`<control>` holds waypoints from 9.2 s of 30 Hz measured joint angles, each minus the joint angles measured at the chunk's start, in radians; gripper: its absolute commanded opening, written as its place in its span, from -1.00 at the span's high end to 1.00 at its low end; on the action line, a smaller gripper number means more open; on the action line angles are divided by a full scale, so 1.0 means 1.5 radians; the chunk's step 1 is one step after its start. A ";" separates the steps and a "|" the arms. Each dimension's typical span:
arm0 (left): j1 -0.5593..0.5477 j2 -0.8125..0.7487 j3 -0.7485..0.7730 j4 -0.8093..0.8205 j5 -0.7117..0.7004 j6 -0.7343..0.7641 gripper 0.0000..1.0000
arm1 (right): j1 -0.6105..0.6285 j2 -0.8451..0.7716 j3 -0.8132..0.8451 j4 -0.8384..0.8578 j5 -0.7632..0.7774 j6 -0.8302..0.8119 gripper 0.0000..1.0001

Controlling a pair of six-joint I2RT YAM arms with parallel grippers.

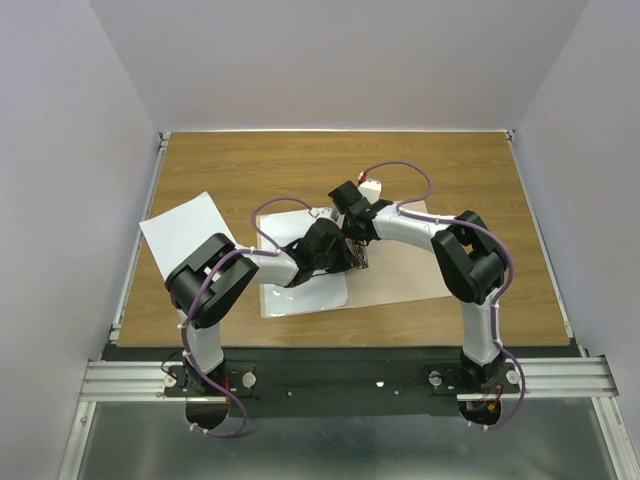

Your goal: Put the files into the folder

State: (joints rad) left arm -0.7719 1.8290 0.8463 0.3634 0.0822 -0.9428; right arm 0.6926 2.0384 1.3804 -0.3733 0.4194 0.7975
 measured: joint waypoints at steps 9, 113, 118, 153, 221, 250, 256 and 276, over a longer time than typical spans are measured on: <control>-0.006 0.039 0.050 -0.015 0.007 -0.009 1.00 | -0.001 0.000 -0.005 0.010 0.001 0.012 0.99; 0.017 0.139 0.320 -0.324 -0.172 0.007 1.00 | -0.057 -0.637 -0.523 0.040 0.073 -0.003 -0.98; 0.016 0.142 0.322 -0.323 -0.172 0.004 1.00 | -0.057 -0.629 -0.523 0.051 0.041 -0.007 -0.70; 0.017 0.146 0.289 -0.224 -0.134 0.057 1.00 | -0.079 -0.355 -0.512 0.327 -0.245 0.040 0.51; 0.038 0.177 0.286 -0.129 -0.090 0.120 1.00 | 0.112 -0.134 -0.258 -0.115 0.370 0.151 0.99; 0.040 0.171 0.267 -0.103 -0.076 0.123 1.00 | -0.104 -0.278 -0.407 0.258 -0.311 0.024 0.59; 0.042 0.171 0.267 -0.102 -0.072 0.122 1.00 | -0.114 -0.260 -0.412 0.285 -0.343 0.032 0.69; 0.049 0.171 0.264 -0.099 -0.063 0.122 1.00 | -0.150 -0.271 -0.521 0.467 -0.402 0.069 0.99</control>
State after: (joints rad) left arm -0.6991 2.0850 1.2423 0.2146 -0.0124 -0.7605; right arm 0.4679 1.6314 0.5995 0.3275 -0.1837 0.9009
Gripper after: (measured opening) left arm 0.008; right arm 0.014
